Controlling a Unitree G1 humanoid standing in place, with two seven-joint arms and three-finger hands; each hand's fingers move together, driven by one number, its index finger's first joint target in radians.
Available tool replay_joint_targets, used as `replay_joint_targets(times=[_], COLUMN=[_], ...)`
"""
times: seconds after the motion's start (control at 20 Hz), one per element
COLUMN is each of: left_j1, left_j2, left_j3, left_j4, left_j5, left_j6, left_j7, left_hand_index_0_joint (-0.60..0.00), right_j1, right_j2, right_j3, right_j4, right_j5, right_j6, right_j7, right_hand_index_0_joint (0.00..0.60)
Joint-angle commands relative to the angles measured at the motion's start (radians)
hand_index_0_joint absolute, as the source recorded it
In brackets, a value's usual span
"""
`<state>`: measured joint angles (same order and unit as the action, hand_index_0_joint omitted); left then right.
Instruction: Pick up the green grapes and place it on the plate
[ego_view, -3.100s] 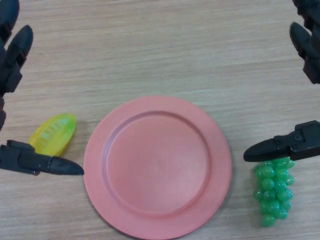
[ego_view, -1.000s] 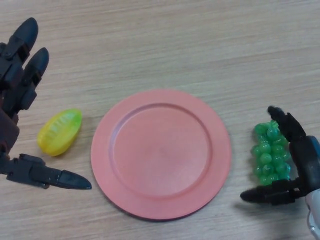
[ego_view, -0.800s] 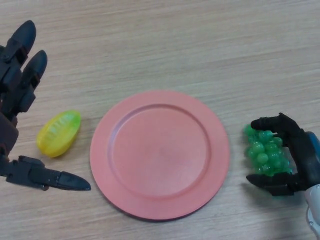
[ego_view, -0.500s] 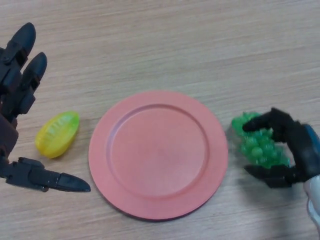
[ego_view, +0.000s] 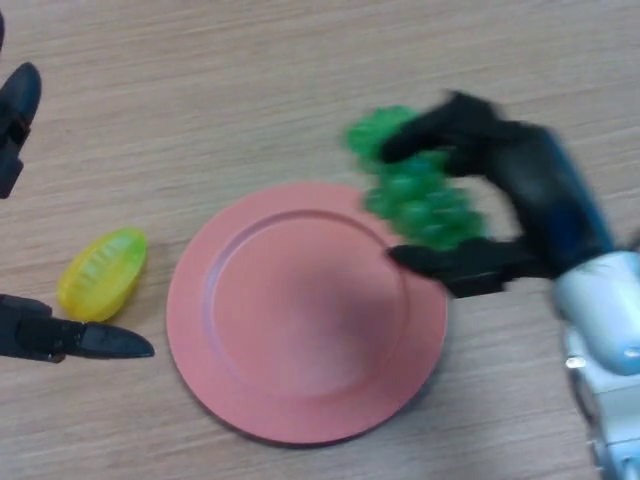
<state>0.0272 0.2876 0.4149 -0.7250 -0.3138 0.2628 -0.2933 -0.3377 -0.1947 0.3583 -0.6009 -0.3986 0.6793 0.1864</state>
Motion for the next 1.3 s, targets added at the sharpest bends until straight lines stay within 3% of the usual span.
replay_joint_targets(times=[0.05,0.15,0.2,0.25,0.3,0.55,0.9,1.15,1.25,1.3], left_j1=[-0.023,-0.021,-0.018,-0.016,-0.009,-0.004,-0.017,0.006,0.006,0.006], left_j2=[0.051,0.050,0.049,0.047,0.043,0.038,0.042,0.023,0.027,0.027], left_j3=[0.087,0.089,0.090,0.090,0.088,0.079,0.071,0.067,0.072,0.075], left_j4=[-0.055,-0.056,-0.056,-0.056,-0.055,-0.068,-0.101,-0.120,-0.138,-0.153], left_j5=[-0.057,-0.061,-0.065,-0.067,-0.064,-0.037,-0.047,-0.029,-0.029,-0.027], left_j6=[-0.095,-0.098,-0.099,-0.101,-0.110,-0.103,-0.060,-0.065,-0.042,-0.030], left_j7=[0.038,0.038,0.037,0.037,0.038,0.040,0.041,0.046,0.042,0.039], left_hand_index_0_joint=[0.000,0.000,0.000,0.000,0.000,0.000,0.000,0.000,0.000,0.000], right_j1=[-0.097,-0.113,-0.123,-0.134,-0.164,-0.199,-0.072,0.005,0.045,0.059], right_j2=[0.004,0.004,0.005,0.005,0.005,0.005,0.005,0.002,-0.019,-0.053], right_j3=[0.003,0.023,0.038,0.053,0.090,0.071,-0.144,-0.297,-0.322,-0.331], right_j4=[-0.067,-0.067,-0.078,-0.093,-0.135,-0.171,-0.353,-0.439,-0.445,-0.446], right_j5=[0.088,0.122,0.155,0.180,0.213,0.221,0.278,0.451,0.535,0.598], right_j6=[-0.013,0.008,0.045,0.085,0.176,0.196,0.189,0.174,0.125,0.094], right_j7=[-0.135,-0.162,-0.174,-0.180,-0.172,-0.143,-0.001,-0.036,-0.087,-0.135], right_hand_index_0_joint=[0.600,0.401,0.252,0.152,0.008,0.000,0.000,0.000,0.000,0.000])
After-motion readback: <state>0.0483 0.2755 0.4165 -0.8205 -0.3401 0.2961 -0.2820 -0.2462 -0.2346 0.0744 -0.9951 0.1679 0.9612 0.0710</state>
